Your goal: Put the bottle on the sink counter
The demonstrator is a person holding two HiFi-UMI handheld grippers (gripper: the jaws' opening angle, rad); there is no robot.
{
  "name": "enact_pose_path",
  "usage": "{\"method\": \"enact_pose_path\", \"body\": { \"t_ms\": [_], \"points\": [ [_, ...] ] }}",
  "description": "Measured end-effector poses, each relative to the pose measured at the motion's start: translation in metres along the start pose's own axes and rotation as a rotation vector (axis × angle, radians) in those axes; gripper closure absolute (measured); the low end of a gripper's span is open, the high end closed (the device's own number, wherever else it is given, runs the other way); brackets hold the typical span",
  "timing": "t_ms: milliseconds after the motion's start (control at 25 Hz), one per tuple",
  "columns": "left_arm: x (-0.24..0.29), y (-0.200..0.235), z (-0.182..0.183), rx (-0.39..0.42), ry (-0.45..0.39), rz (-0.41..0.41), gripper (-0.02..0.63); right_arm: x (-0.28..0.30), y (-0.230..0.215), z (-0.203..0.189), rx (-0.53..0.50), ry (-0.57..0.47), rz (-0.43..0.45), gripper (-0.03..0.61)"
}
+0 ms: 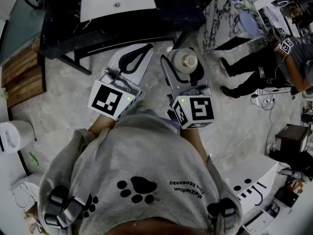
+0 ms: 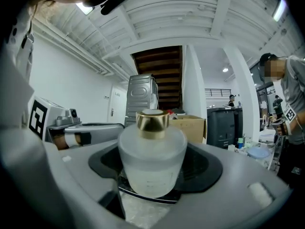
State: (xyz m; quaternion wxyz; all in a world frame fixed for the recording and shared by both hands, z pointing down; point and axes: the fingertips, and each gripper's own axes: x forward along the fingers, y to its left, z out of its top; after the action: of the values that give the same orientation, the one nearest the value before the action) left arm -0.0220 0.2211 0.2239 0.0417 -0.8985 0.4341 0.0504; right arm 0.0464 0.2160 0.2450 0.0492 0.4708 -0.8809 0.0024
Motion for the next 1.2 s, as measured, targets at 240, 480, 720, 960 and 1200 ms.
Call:
{"method": "enact_pose_path", "body": {
  "t_ms": [240,480,720,960,1200],
  "points": [
    [0.019,0.002,-0.012,0.003,0.024,0.026,0.617,0.007,-0.028,-0.008,0.014,-0.002,-0.001,0.242],
    [0.026,0.002,-0.011,-0.001,0.016,0.036,0.617,0.002,-0.040,-0.011,0.019,0.000,-0.021,0.242],
    [0.025,-0.002,-0.014,0.000,0.017,0.035,0.617,-0.010,-0.046,-0.014,0.024,-0.002,-0.045,0.242],
    [0.034,-0.001,-0.015,0.000,0.010,0.016,0.617,-0.014,-0.052,-0.015,0.018,-0.011,-0.071,0.242],
    [0.055,0.003,-0.018,0.004,-0.003,-0.015,0.617,-0.007,-0.070,-0.009,0.003,-0.036,-0.101,0.242]
  ]
}}
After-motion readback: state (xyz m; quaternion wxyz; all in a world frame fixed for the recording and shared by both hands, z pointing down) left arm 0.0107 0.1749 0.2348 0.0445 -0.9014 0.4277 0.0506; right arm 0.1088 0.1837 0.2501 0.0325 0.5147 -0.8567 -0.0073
